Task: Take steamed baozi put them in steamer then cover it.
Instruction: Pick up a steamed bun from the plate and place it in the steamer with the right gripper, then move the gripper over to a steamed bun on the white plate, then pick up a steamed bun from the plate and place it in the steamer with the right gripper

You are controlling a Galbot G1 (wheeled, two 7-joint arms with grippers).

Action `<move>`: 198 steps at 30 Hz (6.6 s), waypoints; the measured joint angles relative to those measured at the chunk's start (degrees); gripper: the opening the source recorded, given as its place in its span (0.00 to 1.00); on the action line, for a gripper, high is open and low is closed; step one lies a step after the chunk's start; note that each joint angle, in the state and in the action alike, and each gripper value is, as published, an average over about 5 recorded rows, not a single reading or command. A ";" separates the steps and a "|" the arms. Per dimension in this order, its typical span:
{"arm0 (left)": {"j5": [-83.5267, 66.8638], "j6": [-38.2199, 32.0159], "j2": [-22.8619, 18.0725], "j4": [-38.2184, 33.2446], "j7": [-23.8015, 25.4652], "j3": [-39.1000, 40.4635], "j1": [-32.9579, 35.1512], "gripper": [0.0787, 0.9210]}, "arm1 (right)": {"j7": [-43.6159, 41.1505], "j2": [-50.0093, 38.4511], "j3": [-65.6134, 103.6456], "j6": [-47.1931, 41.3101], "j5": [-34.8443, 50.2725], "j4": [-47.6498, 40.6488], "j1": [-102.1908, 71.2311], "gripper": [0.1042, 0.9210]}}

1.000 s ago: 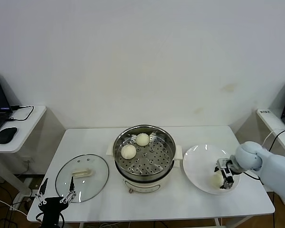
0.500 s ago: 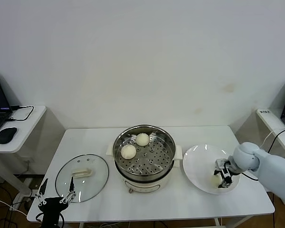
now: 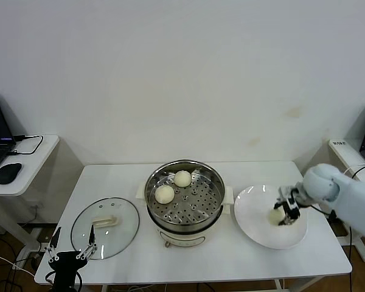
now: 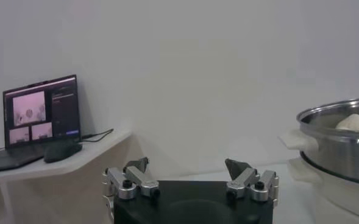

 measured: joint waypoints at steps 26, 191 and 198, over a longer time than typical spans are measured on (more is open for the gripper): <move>-0.20 0.00 -0.32 -1.24 -0.01 -1.65 0.02 0.88 | 4.50 21.78 -20.46 3.22 15.58 2.09 29.37 0.59; -0.23 -0.48 0.11 -0.50 0.15 -3.55 -0.83 0.88 | 6.88 9.52 -17.01 -7.69 19.31 4.05 27.75 0.59; -0.24 -0.50 -0.32 -0.49 0.18 -3.83 -0.92 0.88 | 12.33 15.63 -20.95 -14.61 27.36 5.78 29.64 0.59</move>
